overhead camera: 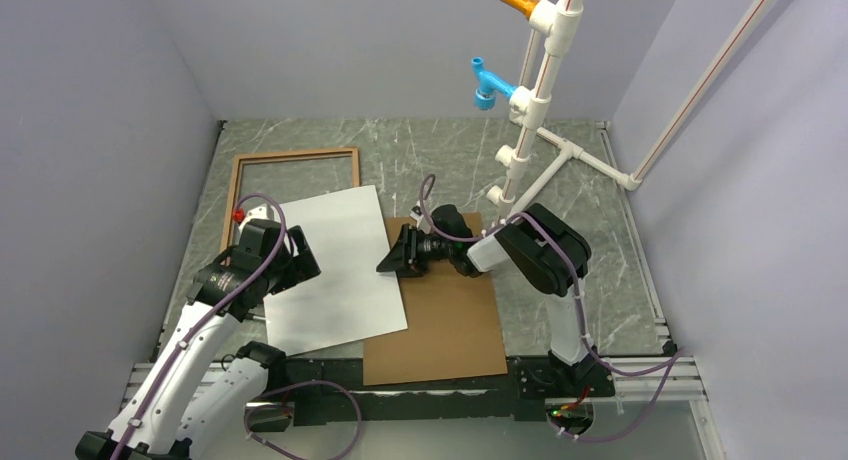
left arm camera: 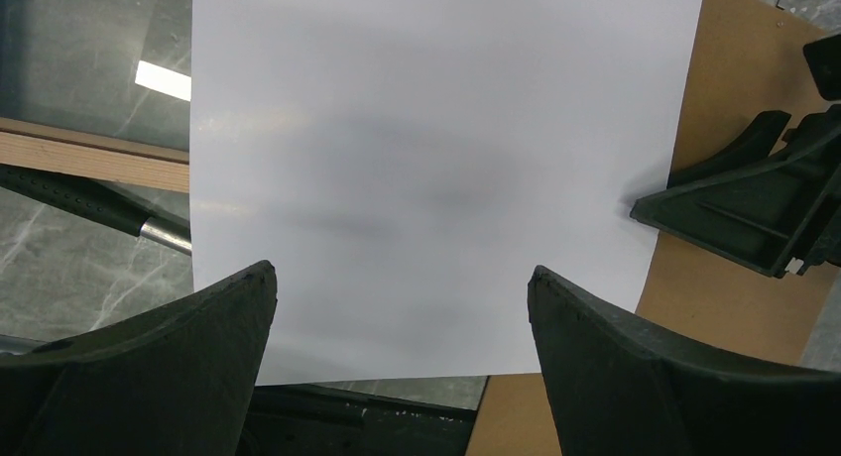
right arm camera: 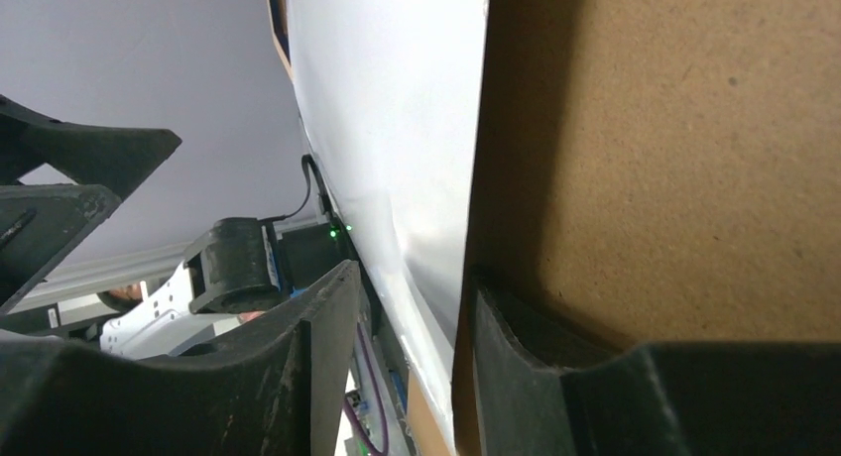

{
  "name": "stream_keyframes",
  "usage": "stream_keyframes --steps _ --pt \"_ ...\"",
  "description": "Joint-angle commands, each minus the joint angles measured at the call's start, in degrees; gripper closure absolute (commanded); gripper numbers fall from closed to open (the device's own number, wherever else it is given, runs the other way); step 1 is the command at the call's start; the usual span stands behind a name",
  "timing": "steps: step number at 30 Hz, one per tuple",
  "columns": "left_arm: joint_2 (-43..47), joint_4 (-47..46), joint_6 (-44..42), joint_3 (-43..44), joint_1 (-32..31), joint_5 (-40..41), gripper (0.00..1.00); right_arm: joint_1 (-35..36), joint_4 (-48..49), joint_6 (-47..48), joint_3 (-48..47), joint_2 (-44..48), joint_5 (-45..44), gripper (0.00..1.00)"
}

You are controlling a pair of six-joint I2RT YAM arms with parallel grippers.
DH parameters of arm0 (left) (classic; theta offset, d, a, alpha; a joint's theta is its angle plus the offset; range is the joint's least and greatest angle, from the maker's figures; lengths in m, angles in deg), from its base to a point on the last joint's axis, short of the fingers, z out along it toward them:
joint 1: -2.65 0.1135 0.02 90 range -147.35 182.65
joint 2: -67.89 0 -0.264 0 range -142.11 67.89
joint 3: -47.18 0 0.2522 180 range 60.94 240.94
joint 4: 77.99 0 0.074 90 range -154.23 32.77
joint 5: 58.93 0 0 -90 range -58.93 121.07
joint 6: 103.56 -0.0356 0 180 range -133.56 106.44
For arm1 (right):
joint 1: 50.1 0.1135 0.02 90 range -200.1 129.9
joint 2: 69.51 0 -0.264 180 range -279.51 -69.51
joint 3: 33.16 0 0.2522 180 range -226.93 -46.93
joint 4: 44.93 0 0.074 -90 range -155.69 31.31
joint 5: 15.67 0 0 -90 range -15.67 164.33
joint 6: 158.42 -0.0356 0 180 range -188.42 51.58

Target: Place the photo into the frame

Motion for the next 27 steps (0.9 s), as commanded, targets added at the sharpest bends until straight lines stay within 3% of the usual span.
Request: stream_keyframes --steps 1,6,8,16,27 --pt "0.9 -0.1 -0.8 0.4 0.2 0.0 0.01 0.7 4.4 -0.9 -2.4 -1.1 1.2 0.56" --pt "1.3 0.1 -0.7 0.5 0.3 0.0 0.01 0.9 2.9 -0.3 -2.4 -0.1 1.5 0.92" --pt "1.4 0.2 -0.6 0.5 0.2 -0.1 0.01 0.9 0.4 1.0 -2.5 0.9 1.0 1.00" --pt "1.5 -0.1 -0.5 0.2 0.2 -0.2 0.01 1.6 -16.7 10.4 -4.6 8.2 -4.0 1.00" --pt "-1.9 -4.7 -1.1 -1.7 0.2 -5.2 0.01 3.6 -41.2 22.6 -7.3 24.0 -20.4 1.00"
